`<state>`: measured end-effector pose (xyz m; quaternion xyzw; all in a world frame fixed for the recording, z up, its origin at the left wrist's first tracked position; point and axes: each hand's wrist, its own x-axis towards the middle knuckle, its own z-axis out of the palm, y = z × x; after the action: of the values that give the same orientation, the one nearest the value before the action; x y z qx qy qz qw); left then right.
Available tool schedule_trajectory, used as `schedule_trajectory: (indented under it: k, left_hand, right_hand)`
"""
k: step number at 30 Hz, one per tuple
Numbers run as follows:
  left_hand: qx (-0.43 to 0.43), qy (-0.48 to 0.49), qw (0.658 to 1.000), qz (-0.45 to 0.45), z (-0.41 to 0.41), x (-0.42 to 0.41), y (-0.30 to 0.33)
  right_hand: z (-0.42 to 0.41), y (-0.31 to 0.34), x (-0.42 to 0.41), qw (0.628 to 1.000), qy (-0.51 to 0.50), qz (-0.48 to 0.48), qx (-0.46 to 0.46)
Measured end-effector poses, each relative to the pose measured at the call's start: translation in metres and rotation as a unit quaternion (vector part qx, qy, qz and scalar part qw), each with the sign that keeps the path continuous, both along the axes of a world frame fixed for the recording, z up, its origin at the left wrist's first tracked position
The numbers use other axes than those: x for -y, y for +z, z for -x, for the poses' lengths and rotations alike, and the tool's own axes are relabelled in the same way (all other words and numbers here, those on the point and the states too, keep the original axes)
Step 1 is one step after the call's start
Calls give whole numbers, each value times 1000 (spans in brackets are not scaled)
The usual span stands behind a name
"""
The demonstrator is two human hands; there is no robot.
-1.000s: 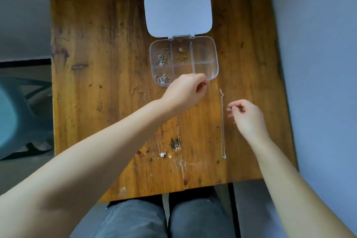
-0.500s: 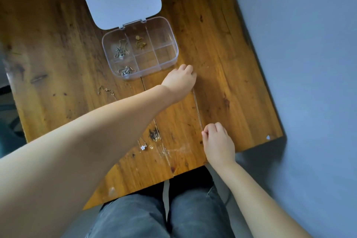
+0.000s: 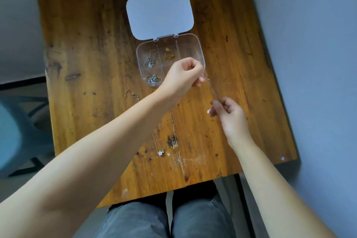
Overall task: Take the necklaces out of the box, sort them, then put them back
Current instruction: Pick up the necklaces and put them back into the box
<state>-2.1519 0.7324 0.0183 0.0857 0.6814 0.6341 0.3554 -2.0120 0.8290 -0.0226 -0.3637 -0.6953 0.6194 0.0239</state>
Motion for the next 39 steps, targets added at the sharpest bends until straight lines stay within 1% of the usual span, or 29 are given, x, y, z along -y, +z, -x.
schedule_trajectory:
  k: [2,4,5,6,7,9,11,13,16,19,22,24,26,28,29,31,33,35,37,39]
  left_hand:
    - [68,80,994,-34,15,20,-3]
    - [112,151,981,-49,25,40,-11]
    - [113,172,978,-38,28,48,-16]
    - [103,182,978,-17,29,53,-20]
    - [89,184,979,7,29,56,-23]
    - [55,186,980,49,30,56,-27]
    - [23,181,979,86,32,47,-30]
    - [-1,162,980,118,36,37,-32]
    - [-38,111,977,179,42,25,-35]
    - [-91,57,966,233,45,22,-37]
    - [-128,34,954,268,46,27,-38]
    - [-129,45,957,256,45,35,-36]
    - [-130,73,963,223,40,48,-32]
    - [-143,102,964,202,35,69,-32]
    - [-155,110,960,206,32,82,-34]
    - [-198,103,941,255,25,110,-44]
    - [-258,57,901,344,20,136,-59]
    - [-296,-11,862,411,18,153,-74]
    - [-326,-71,837,435,20,159,-84]
    - [-357,-109,815,443,24,162,-89]
  right_hand:
    - [12,11,-7,996,-54,59,-42]
    - [33,19,-12,979,-95,161,-85]
    - [46,23,-13,967,-107,205,-104]
    - [59,25,-13,961,-111,226,-114]
    - [73,27,-11,962,-102,225,-114]
    - [98,26,-3,981,-51,169,-82]
    - [116,20,4,996,26,81,-21]
    - [127,12,10,995,95,-1,32]
    - [133,5,13,984,148,-62,72]
    - [137,4,12,978,167,-83,91]
    - [139,5,9,977,176,-78,97]
    - [135,8,6,980,168,-62,83]
    - [125,11,5,981,172,-61,69]
    - [104,13,11,975,200,-65,73]
    - [89,12,18,969,222,-64,87]
    - [54,4,40,946,286,-77,135]
    - [17,-8,71,912,350,-111,185]
    - [-13,-19,104,885,380,-164,215]
    - [-31,-28,130,863,386,-236,224]
    - [-42,-36,147,848,380,-298,218]
